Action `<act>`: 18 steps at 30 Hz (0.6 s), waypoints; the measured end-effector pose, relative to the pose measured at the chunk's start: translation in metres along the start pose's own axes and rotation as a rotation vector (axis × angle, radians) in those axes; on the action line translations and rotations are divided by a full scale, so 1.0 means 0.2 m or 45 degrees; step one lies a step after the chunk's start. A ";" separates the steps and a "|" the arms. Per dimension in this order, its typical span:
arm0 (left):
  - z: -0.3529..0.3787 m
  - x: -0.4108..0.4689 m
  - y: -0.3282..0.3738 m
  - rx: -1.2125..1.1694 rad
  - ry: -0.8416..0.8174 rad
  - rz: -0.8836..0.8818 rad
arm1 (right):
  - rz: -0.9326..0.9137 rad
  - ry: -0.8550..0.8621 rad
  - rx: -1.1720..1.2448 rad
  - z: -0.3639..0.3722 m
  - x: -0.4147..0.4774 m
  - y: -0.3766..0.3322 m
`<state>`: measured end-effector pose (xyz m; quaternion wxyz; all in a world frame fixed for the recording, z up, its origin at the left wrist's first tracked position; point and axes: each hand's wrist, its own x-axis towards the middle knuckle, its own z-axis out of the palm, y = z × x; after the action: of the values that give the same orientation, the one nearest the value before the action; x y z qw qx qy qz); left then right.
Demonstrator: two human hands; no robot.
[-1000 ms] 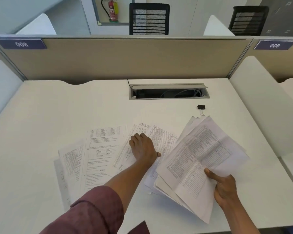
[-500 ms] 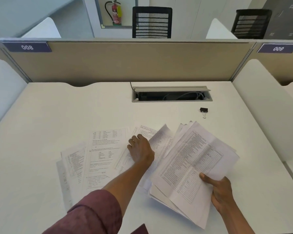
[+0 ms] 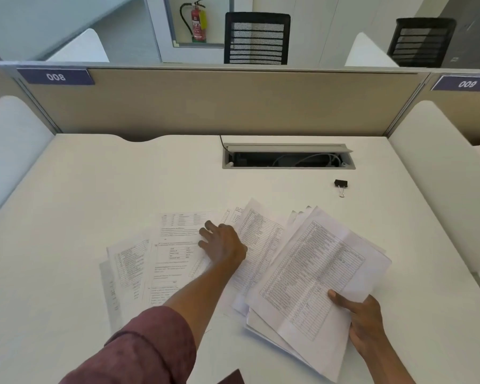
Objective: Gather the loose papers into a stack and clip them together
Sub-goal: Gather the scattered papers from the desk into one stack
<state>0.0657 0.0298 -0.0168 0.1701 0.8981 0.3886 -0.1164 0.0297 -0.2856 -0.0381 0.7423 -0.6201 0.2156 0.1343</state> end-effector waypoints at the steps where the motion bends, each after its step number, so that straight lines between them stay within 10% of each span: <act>1: -0.01 0.00 0.01 0.008 0.000 -0.005 | -0.003 -0.003 -0.001 0.00 0.00 0.00; 18: -0.04 0.02 -0.01 0.054 0.012 0.069 | 0.005 -0.010 -0.074 0.06 -0.04 -0.03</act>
<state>0.0682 0.0363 -0.0107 0.1521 0.9122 0.3625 -0.1156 0.0266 -0.2752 -0.0281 0.7247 -0.6403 0.2098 0.1444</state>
